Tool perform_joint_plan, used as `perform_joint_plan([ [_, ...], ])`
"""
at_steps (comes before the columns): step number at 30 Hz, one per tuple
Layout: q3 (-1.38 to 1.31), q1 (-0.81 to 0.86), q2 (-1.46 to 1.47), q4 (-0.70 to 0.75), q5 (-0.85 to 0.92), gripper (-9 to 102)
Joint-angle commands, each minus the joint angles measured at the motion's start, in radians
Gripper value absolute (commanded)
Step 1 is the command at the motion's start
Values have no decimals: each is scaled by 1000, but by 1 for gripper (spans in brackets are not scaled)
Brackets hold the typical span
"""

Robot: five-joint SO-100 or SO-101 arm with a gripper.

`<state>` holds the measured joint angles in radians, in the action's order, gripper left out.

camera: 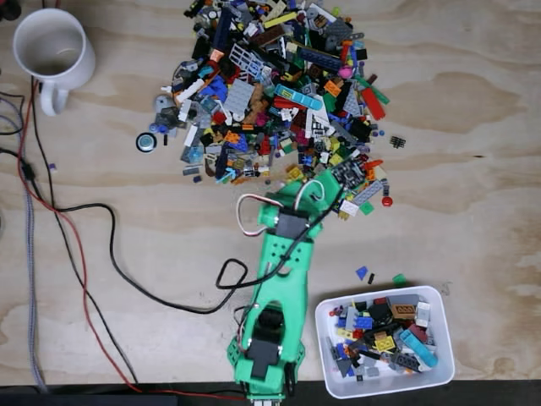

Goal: Find the closest Lego and put it in the bin.

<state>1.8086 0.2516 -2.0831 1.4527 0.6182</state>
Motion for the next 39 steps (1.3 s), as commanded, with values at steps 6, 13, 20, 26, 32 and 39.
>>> perform_joint_plan([
  [6, 259, 546, -232, -106, 239, 1],
  [13, 268, 851, -230, -144, 399, 2],
  [20, 307, 1083, -255, -206, 555, 2],
  [26, 376, 1230, -275, -284, 653, 11],
  [32, 382, 1210, -288, -319, 663, 17],
  [39, 364, 764, -391, -348, 634, 15],
])
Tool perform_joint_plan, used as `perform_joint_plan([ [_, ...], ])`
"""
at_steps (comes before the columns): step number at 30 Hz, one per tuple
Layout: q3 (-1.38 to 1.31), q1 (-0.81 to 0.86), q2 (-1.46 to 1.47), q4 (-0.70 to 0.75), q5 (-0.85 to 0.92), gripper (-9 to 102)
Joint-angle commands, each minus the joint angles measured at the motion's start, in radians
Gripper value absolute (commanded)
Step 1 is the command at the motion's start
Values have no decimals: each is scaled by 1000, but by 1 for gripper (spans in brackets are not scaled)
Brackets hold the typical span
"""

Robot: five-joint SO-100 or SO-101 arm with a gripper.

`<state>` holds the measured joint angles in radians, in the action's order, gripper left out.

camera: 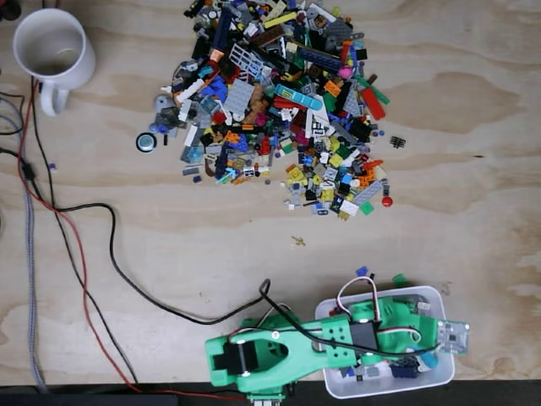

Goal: Find the closest Lego and put it in the bin.

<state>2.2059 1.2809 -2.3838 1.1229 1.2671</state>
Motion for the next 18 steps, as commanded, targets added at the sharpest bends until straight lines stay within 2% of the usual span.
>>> perform_joint_plan([
  [1, -43, -347, -94, -3, -31, 15],
  [6, -101, -735, -83, 109, -87, 15],
  [11, -100, -1023, -43, 117, -192, 15],
  [18, -109, -1236, 11, 133, -322, 14],
])
